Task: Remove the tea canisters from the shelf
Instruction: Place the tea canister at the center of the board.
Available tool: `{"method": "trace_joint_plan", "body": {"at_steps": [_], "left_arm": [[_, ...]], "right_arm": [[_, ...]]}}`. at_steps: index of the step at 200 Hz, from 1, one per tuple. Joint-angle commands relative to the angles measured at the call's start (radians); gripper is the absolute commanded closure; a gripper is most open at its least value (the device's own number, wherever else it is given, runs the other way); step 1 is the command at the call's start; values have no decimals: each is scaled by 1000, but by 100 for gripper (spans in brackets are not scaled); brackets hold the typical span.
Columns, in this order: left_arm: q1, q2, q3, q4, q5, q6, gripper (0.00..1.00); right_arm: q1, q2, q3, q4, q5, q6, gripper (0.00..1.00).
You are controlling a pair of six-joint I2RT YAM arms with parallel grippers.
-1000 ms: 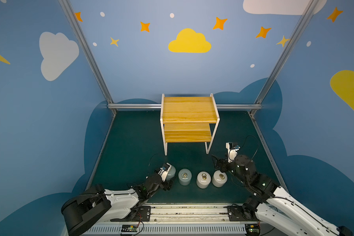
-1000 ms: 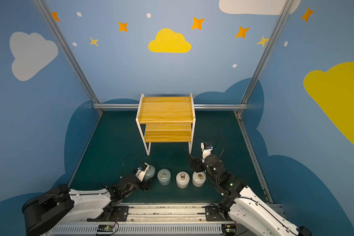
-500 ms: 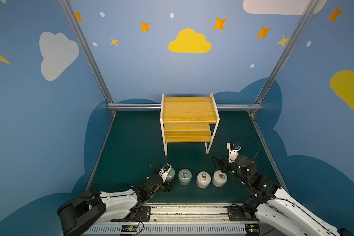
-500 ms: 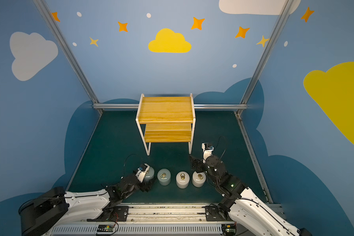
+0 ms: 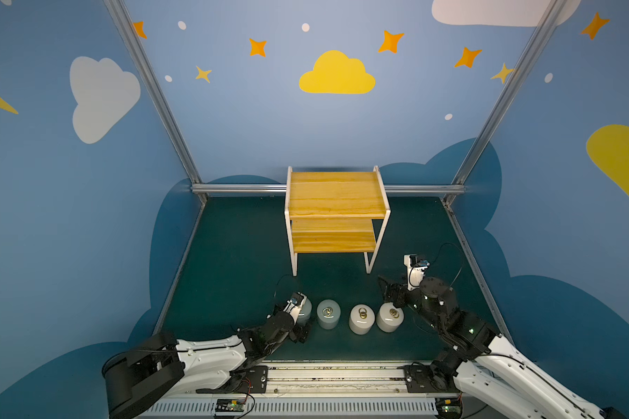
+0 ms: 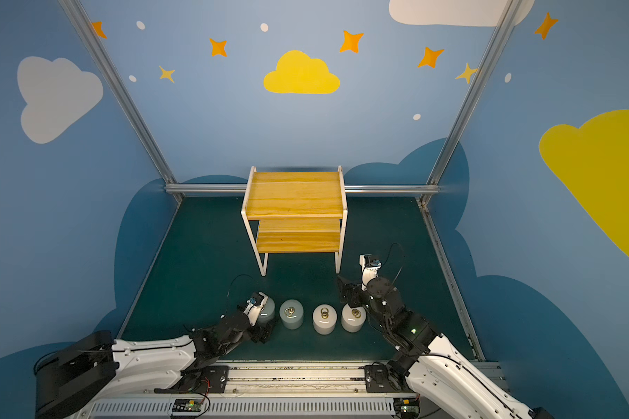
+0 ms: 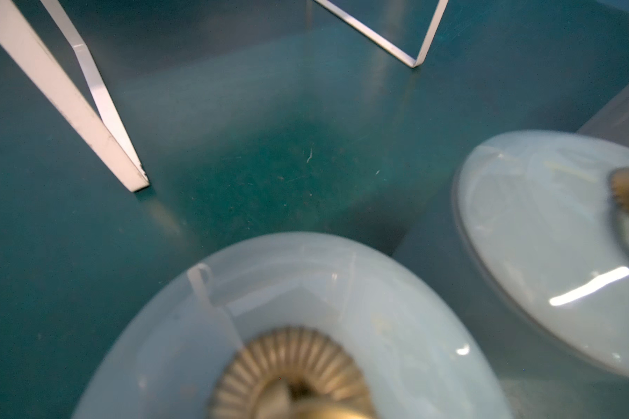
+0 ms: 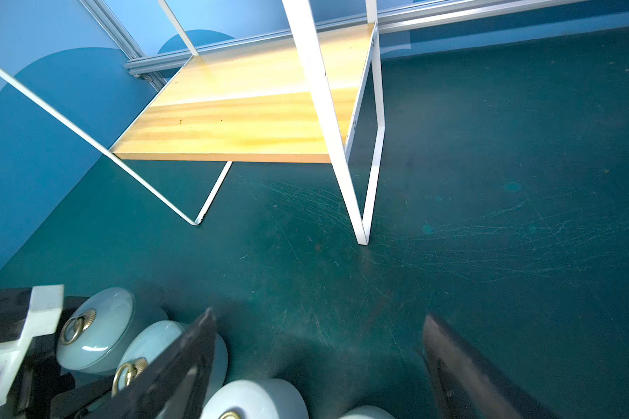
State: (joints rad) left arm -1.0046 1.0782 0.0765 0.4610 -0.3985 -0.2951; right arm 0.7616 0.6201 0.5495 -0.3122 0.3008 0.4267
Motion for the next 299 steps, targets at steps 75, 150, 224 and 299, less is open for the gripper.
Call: {"method": "trace_joint_plan", "body": {"at_steps": [75,150,224,299], "left_arm": [[-27,-58,21,-127,-86,-97,6],[-82,-107,24,-207,-118,-135,4],[-107,-209,49,-343,-131,-164,2],[-135,-402,68,-515,-151,-173,2]], "right_arm": [[-10,-29,-18,-18,-8,1,9],[-15,-35,-21,-21,-13,4,9],[-19,-34,-16,-21,-18,1,9],[-34,-8,2,-16,-30,-12,9]]}}
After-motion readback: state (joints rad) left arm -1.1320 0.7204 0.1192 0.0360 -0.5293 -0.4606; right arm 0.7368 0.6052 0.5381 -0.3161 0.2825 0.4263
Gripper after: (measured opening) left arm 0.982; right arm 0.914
